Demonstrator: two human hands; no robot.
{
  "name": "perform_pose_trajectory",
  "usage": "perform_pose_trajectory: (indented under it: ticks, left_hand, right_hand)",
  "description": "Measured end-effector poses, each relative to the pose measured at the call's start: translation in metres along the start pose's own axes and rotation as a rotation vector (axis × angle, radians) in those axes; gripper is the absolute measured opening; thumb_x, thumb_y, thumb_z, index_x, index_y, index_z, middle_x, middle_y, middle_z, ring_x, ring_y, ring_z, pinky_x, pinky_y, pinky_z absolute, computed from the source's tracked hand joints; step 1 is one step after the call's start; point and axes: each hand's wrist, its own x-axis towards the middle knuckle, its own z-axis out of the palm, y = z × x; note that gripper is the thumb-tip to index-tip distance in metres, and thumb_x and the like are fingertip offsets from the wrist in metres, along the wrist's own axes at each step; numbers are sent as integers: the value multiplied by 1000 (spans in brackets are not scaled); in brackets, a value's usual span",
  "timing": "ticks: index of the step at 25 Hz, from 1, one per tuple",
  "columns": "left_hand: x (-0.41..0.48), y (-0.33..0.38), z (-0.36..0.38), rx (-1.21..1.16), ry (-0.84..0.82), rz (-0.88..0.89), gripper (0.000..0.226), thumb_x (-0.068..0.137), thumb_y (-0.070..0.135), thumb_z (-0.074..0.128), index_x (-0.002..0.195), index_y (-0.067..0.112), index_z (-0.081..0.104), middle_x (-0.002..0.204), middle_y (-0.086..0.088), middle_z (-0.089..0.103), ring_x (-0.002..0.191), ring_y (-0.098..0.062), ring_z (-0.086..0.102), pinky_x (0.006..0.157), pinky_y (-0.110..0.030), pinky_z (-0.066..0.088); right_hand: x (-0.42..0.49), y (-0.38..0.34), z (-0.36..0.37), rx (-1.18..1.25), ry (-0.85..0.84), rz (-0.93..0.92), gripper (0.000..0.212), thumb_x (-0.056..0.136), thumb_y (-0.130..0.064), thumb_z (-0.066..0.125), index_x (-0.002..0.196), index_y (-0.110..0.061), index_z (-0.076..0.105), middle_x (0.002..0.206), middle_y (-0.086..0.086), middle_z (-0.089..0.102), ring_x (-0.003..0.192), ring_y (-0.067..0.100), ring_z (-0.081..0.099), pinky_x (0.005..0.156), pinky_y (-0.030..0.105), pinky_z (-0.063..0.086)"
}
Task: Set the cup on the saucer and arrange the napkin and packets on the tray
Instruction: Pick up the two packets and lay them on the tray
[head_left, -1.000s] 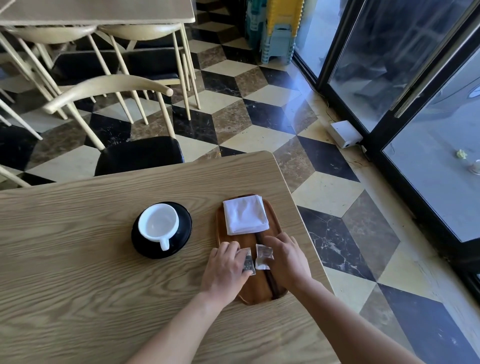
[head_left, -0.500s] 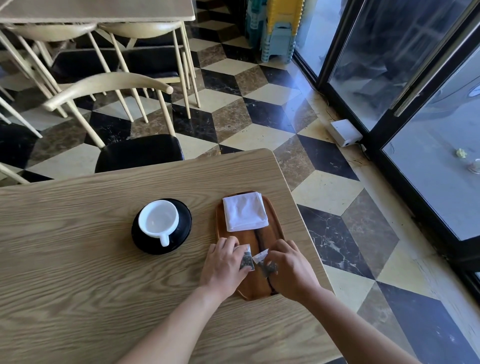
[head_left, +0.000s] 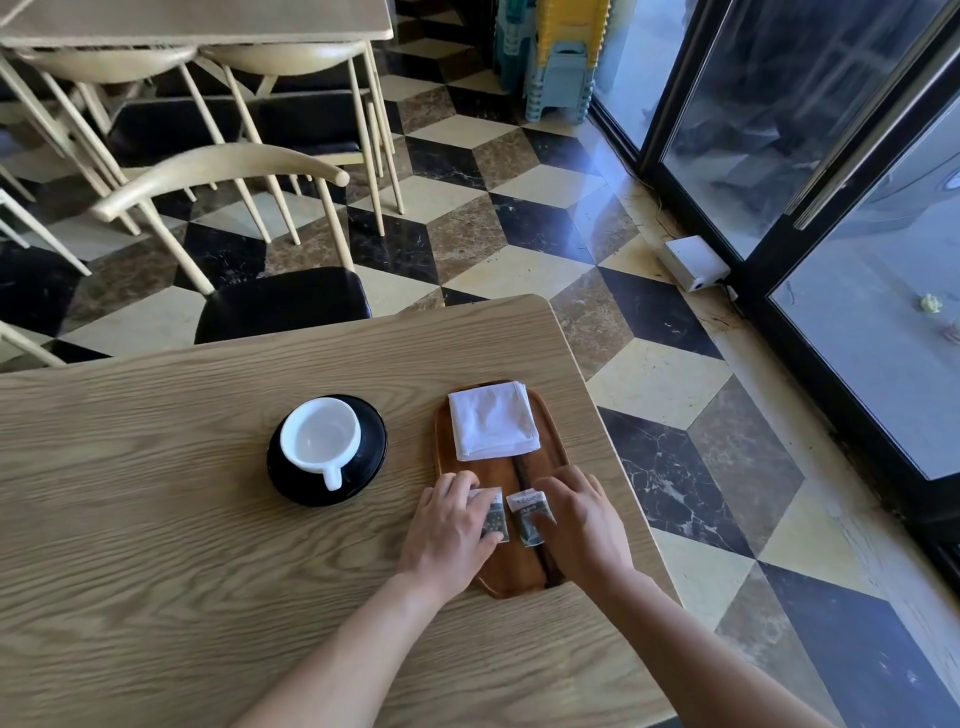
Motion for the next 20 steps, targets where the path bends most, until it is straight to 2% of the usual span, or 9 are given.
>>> perform_pose_trajectory:
  ticks: [3, 6, 11, 16, 20]
  left_hand:
    - [-3, -2, 1, -16, 16, 7, 48, 78, 39, 74, 122, 27, 59, 112, 4, 55, 105, -19, 51, 87, -35, 50]
    - [-2, 0, 1, -10, 29, 6, 46, 76, 40, 76, 117, 25, 61, 107, 3, 57, 100, -19, 54, 82, -34, 50]
    - [0, 1, 0, -59, 61, 7, 39, 83, 36, 69, 119, 24, 61, 110, 3, 57, 102, -17, 52, 83, -34, 50]
    - [-1, -2, 2, 9, 56, 48, 31, 85, 32, 65, 114, 21, 66, 107, 2, 61, 98, -20, 56, 81, -36, 50]
    - [7, 4, 1, 7, 48, 25, 34, 89, 35, 62, 119, 21, 63, 109, 1, 59, 99, -19, 53, 84, -36, 48]
  right_hand:
    - [-1, 0, 2, -80, -47, -42, 20, 86, -33, 66, 106, -27, 65, 112, -11, 54, 107, 17, 48, 65, 33, 53]
    - [2, -2, 5, -76, -19, -12, 18, 86, -30, 67, 104, -25, 66, 110, -9, 55, 105, 18, 50, 62, 32, 51]
    - [3, -2, 4, -10, 7, 1, 20, 84, -27, 70, 103, -27, 64, 109, -9, 55, 104, 17, 50, 61, 34, 53]
    - [7, 0, 7, -71, -2, 5, 19, 85, -27, 69, 103, -26, 65, 105, -8, 54, 102, 18, 52, 58, 29, 46]
    - [15, -1, 7, -54, -1, 19, 21, 84, -25, 70, 105, -26, 66, 107, -7, 54, 102, 18, 51, 57, 28, 43]
